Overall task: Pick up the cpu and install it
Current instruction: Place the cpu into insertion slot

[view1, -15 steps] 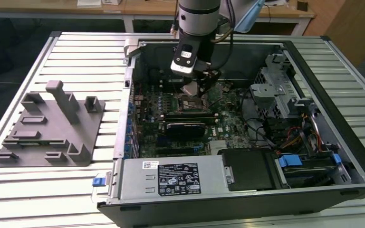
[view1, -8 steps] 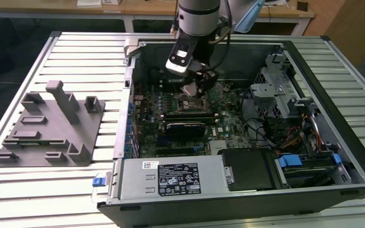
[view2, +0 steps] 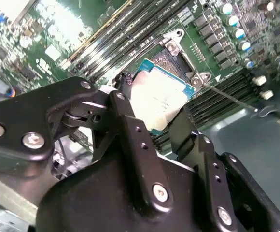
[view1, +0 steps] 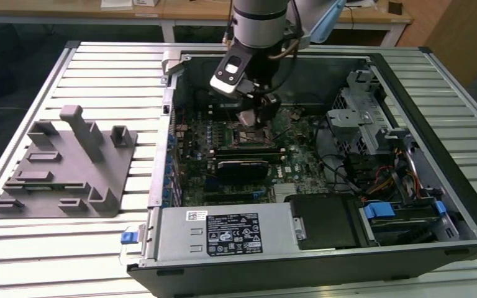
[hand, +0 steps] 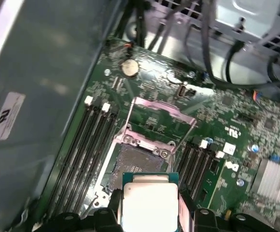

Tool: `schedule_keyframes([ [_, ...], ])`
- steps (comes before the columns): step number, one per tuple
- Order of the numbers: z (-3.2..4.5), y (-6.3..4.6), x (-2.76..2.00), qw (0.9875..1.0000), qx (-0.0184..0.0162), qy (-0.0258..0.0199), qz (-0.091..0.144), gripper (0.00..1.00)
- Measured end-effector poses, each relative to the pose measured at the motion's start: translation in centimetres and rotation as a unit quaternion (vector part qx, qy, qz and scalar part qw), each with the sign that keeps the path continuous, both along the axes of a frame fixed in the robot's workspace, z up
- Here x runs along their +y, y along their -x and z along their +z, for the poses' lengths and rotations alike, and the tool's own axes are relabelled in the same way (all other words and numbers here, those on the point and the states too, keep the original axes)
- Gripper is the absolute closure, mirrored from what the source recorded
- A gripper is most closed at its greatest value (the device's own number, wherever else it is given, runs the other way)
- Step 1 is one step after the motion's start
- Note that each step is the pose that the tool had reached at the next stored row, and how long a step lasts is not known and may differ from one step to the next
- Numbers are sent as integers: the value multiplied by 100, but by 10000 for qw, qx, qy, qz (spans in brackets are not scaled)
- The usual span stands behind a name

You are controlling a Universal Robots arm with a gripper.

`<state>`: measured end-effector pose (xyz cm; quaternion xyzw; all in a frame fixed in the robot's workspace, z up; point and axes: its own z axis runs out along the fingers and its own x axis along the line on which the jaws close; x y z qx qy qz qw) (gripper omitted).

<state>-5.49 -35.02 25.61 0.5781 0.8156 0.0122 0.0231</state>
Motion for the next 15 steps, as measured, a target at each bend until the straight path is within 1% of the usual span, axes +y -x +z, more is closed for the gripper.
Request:
schedule_keyframes([
  [2, -4, 0, 0, 9998, 0, 0, -180, 45],
  [4, -9, 0, 0, 9994, 0, 0, -359, 45],
  [7, -17, 0, 0, 9980, 0, 0, -629, 45],
  [9, -24, 0, 0, 9967, 0, -1, -809, 45],
  [11, -34, 0, 0, 9951, 0, 0, -991, 45],
  [13, -47, 0, 0, 9931, 0, 0, -1170, 45],
  [15, -60, 0, 0, 9909, 0, 0, -1349, 45],
])
